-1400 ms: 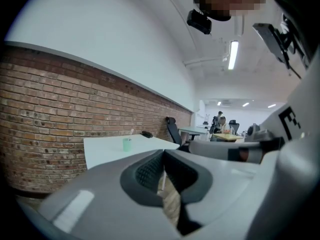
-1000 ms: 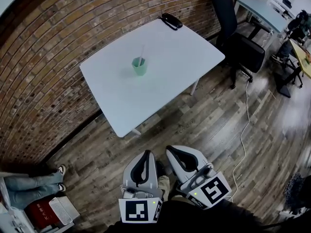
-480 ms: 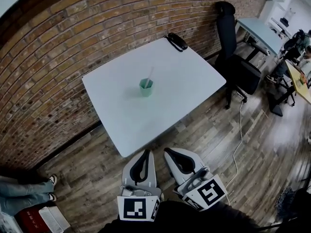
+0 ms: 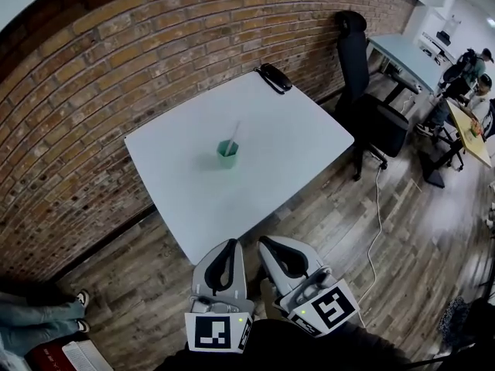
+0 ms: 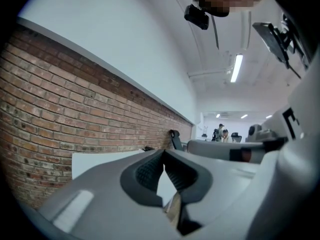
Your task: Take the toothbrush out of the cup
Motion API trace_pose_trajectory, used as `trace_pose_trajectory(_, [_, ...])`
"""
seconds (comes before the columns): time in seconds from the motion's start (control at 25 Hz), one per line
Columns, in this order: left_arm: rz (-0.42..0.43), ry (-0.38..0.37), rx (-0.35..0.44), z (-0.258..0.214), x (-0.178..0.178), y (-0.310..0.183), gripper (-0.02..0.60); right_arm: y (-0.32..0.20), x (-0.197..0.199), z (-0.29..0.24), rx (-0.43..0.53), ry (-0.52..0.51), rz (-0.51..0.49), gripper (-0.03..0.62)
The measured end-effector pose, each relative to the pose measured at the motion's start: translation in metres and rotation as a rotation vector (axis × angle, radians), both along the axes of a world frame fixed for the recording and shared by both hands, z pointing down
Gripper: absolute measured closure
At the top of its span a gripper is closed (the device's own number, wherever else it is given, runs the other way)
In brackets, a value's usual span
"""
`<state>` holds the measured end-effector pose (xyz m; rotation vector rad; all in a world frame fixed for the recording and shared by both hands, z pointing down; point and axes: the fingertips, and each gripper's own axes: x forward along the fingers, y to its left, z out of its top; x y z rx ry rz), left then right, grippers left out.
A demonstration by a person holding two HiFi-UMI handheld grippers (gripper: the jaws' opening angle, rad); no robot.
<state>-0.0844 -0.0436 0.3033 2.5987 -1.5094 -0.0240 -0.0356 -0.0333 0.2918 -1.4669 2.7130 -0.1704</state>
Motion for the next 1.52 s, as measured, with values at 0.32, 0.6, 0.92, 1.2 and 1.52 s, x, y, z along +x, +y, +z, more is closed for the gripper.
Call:
trace_pose_trajectory(0.32, [-0.01,-0.019,0.004,0.0,0.013,-0.031,0.572,-0.032,0.015,0.0,0.009,-0.014,-0.004,0.591])
trace_pose_trajectory(0.6, [-0.008,-0.043,-0.048,0.017,0.033,-0.064,0.572,-0.067,0.035,0.017,-0.041,-0.039,-0.003,0.591])
trace_pose_trajectory(0.92, [-0.015,-0.078,-0.107,0.04,0.062,-0.109,0.572,-0.117,0.065,0.043,-0.106,-0.068,-0.014,0.591])
trace_pose_trajectory(1.2, [-0.055,-0.113,-0.112,0.039,0.077,-0.151,0.572,-0.161,0.074,0.044,-0.106,-0.104,-0.069,0.591])
trace_pose_trajectory(1.52, [-0.118,-0.13,-0.053,0.012,0.089,-0.188,0.572,-0.207,0.085,0.021,-0.055,-0.114,-0.14,0.591])
